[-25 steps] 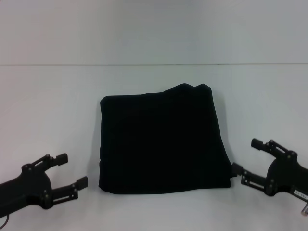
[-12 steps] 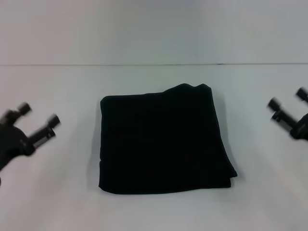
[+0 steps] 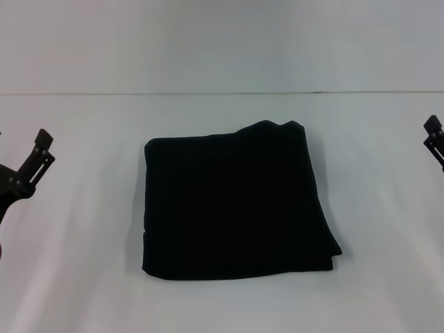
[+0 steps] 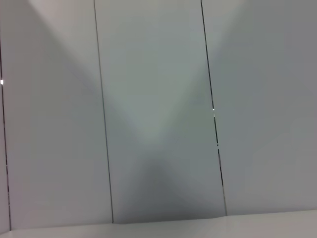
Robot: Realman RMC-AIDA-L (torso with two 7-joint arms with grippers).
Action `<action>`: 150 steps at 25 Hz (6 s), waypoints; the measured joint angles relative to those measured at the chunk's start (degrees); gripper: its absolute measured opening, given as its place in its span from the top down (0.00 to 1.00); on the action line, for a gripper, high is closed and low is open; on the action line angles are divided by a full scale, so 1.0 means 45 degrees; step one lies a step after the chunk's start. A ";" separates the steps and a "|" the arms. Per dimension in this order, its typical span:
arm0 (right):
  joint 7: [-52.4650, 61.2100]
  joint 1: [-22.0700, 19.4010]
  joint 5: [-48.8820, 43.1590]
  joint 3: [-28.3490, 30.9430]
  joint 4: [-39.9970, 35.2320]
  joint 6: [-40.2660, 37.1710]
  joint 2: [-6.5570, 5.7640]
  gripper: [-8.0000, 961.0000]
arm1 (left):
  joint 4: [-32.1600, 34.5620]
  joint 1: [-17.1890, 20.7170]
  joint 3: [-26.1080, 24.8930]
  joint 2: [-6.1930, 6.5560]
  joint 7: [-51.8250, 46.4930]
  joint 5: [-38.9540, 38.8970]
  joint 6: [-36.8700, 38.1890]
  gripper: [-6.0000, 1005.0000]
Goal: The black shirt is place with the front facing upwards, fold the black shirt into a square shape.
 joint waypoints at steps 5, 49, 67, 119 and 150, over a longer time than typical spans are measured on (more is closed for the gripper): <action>-0.0005 0.0021 0.0008 0.0108 0.0128 -0.0055 0.0006 0.07 | -0.0027 0.0155 -0.0126 -0.0034 0.0004 -0.0007 0.0088 0.07; -0.0211 -0.0116 0.0023 0.2718 -0.0037 0.0026 -0.0023 0.07 | -0.0907 0.0157 -0.0586 -0.0022 -0.0043 -0.0005 0.0577 0.07; -0.0213 0.0008 0.0023 0.2886 -0.0193 -0.0309 -0.0074 0.07 | -0.0923 -0.0175 -0.0928 -0.0072 0.0501 -0.0025 -0.0232 0.07; -0.0213 0.0621 0.0022 0.2813 -0.0080 -0.0922 -0.0031 0.07 | -0.1253 -0.0199 -0.0838 -0.0031 0.0523 0.0110 -0.0288 0.07; -0.0213 0.0478 -0.0074 0.2766 -0.0039 -0.0982 -0.0034 0.07 | -0.1330 -0.0200 -0.0817 -0.0062 0.0532 0.0110 -0.0272 0.07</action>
